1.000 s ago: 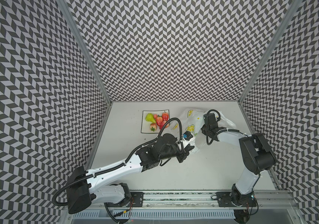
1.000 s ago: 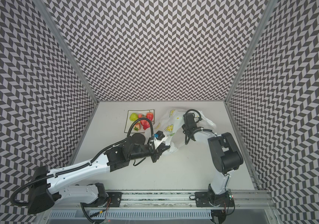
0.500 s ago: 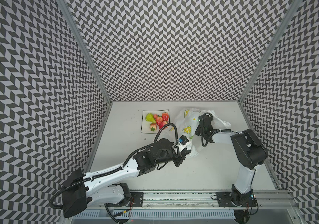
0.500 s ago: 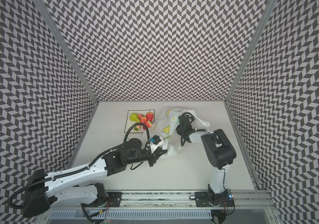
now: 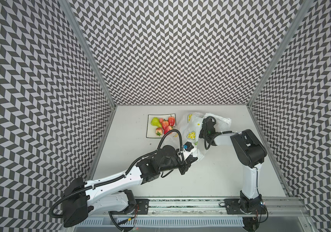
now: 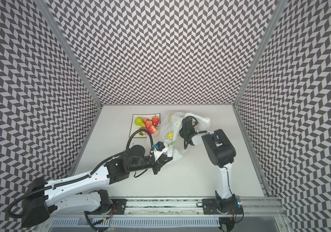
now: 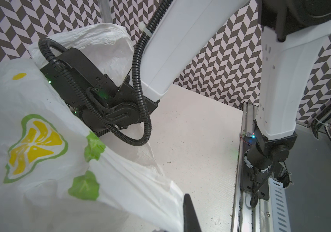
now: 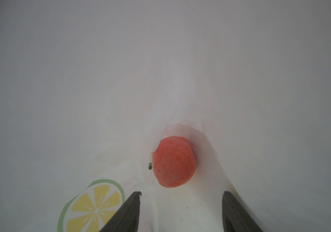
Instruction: Take the fake fruits out of the plastic bag
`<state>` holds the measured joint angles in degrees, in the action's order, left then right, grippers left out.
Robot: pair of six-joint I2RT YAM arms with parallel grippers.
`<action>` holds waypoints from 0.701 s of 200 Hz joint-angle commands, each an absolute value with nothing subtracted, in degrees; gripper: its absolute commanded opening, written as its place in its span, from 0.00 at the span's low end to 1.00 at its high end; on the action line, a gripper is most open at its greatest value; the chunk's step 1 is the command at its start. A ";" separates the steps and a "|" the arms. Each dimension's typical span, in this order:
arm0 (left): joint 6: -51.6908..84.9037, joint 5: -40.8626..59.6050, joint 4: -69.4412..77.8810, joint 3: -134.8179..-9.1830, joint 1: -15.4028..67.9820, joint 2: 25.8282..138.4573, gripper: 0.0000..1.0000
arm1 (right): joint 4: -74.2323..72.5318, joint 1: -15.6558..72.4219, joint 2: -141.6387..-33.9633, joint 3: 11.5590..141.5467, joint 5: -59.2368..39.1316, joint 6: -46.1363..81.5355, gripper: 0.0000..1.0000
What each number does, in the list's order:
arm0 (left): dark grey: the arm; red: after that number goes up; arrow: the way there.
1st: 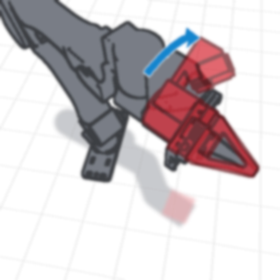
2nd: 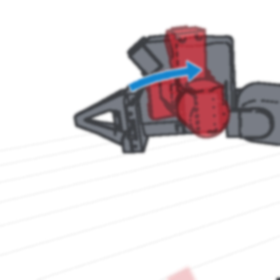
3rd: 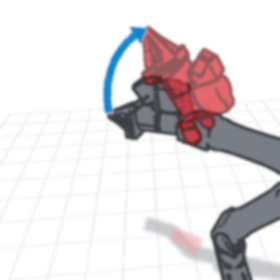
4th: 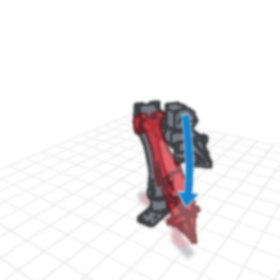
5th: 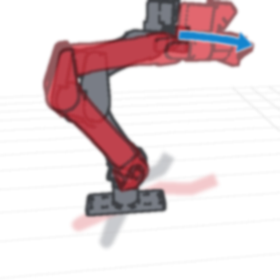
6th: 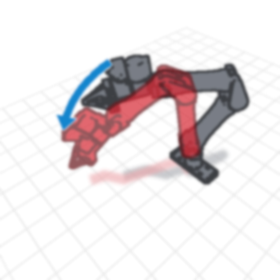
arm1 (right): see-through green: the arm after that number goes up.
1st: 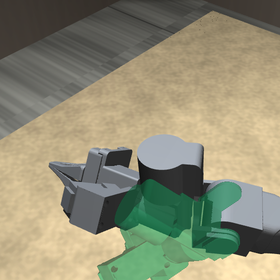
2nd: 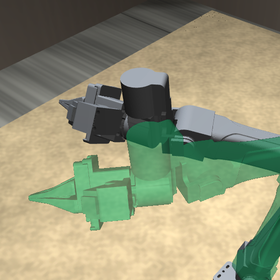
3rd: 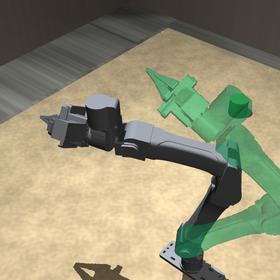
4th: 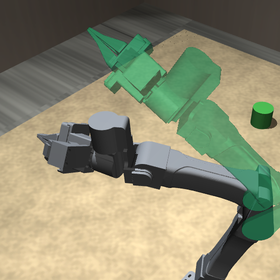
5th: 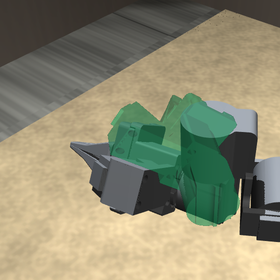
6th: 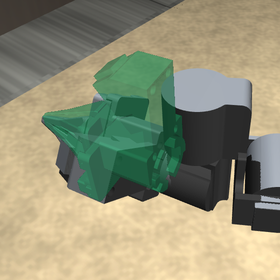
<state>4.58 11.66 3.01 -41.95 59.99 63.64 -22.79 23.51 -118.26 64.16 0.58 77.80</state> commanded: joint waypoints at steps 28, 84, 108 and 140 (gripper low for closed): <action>4.91 14.67 4.65 -41.16 60.05 63.37 0.00 | -26.37 24.70 -123.04 67.61 0.83 81.86 0.65; 4.66 16.25 4.84 -40.78 60.06 63.39 0.00 | -23.12 24.70 -128.43 74.34 0.52 81.12 0.64; 4.58 17.17 4.84 -40.69 60.11 63.30 0.00 | -20.43 24.69 -130.38 76.84 1.00 81.56 0.62; 4.31 17.93 4.40 -40.61 60.18 63.05 0.00 | -16.85 24.69 -132.87 80.55 1.27 80.86 0.55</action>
<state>4.80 15.33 3.38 -41.23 59.96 63.68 -22.90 24.62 -129.43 78.78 0.60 79.77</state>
